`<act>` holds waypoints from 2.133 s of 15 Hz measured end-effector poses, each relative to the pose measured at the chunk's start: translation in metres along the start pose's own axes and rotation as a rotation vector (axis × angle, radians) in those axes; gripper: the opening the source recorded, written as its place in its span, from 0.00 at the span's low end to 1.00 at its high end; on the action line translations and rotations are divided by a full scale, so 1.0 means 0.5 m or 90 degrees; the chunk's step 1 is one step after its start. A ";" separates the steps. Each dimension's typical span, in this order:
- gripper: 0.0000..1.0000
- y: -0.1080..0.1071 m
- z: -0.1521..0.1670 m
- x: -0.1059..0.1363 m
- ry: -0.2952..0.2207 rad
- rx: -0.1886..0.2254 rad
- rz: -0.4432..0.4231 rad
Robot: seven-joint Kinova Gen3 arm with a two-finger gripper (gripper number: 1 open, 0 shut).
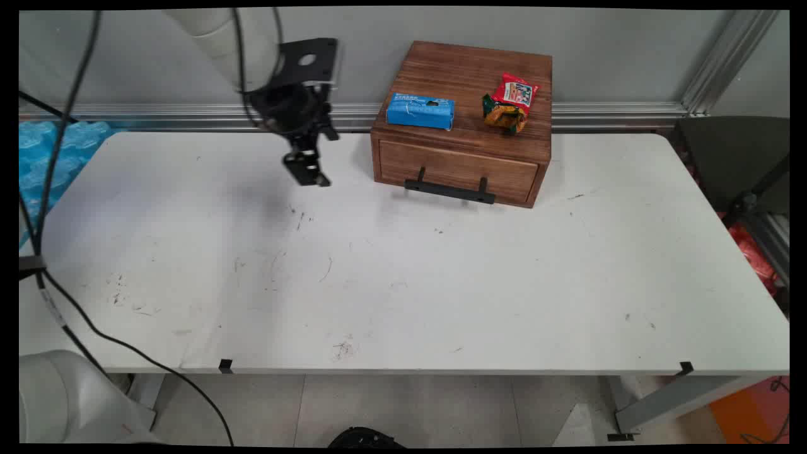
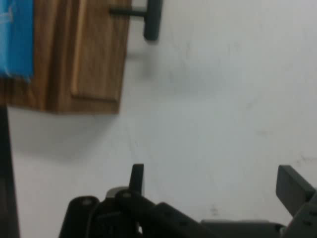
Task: Open the drawer
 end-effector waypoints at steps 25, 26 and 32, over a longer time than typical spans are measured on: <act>1.00 -0.033 0.236 0.246 0.047 -0.029 0.009; 1.00 -0.033 0.246 0.247 0.048 -0.033 0.006; 1.00 -0.038 0.293 0.250 0.048 -0.048 -0.002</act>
